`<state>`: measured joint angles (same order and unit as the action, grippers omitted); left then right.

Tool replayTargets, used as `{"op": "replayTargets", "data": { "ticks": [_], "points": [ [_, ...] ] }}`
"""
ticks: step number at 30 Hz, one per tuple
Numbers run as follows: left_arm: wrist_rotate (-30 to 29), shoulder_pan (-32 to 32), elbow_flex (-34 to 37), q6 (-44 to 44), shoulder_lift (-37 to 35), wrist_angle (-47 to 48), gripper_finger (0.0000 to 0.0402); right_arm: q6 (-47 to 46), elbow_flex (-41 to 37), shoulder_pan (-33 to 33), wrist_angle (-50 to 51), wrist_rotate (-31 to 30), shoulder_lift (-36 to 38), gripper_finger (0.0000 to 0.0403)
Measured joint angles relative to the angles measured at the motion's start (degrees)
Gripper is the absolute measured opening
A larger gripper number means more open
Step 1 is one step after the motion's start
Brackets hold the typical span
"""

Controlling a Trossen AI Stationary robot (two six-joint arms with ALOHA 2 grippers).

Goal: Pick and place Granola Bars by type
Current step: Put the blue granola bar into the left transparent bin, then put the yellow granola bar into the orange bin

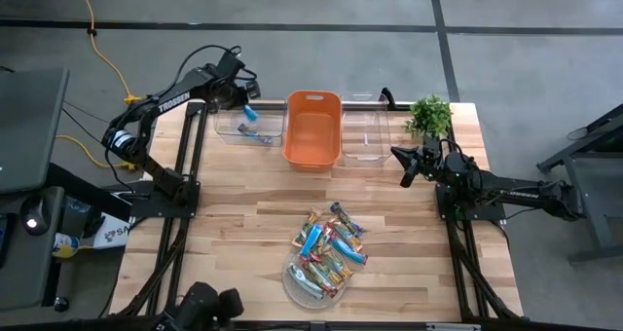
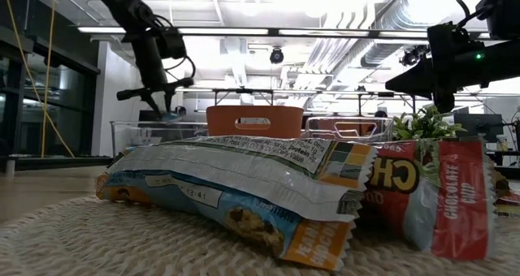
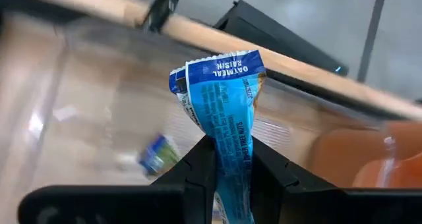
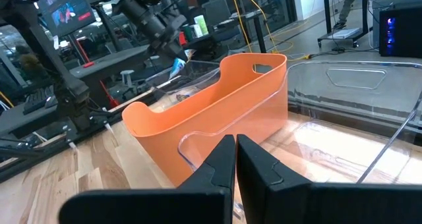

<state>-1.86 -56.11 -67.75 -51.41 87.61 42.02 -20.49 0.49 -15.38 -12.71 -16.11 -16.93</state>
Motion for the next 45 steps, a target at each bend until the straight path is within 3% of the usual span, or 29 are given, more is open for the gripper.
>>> {"op": "replayTargets", "data": {
  "ticks": [5, 14, 21, 30, 38, 45],
  "points": [
    [1.16, 2.58, 0.00, -14.49, 0.00, 0.08, 0.0062, 0.00, 0.00, 0.00, 0.00, -0.01, 0.02, 0.0000],
    [-5.48, 9.73, 0.00, -34.36, 0.02, 0.60, 0.0062, 0.00, 0.00, 0.00, 0.00, 0.01, 0.02, 0.0000],
    [-10.57, 12.30, 0.00, -48.27, 0.02, 8.53, 0.0062, 0.00, 0.00, 0.00, 0.00, 0.01, 0.02, 0.0000],
    [-11.84, 12.26, 0.00, -44.30, 0.04, 5.44, 0.0065, 0.00, 0.02, 0.00, 0.00, -0.01, 0.00, 0.0000],
    [-10.48, 12.23, 0.04, -41.49, 1.50, 4.51, 0.0114, 0.00, 0.02, 0.00, 0.00, -0.01, 0.02, 0.0000],
    [-8.00, 12.69, 0.00, -40.84, 2.80, 4.67, 0.0123, 0.00, 0.01, 0.00, 0.00, 0.01, 0.02, 0.0000]
  ]
}}
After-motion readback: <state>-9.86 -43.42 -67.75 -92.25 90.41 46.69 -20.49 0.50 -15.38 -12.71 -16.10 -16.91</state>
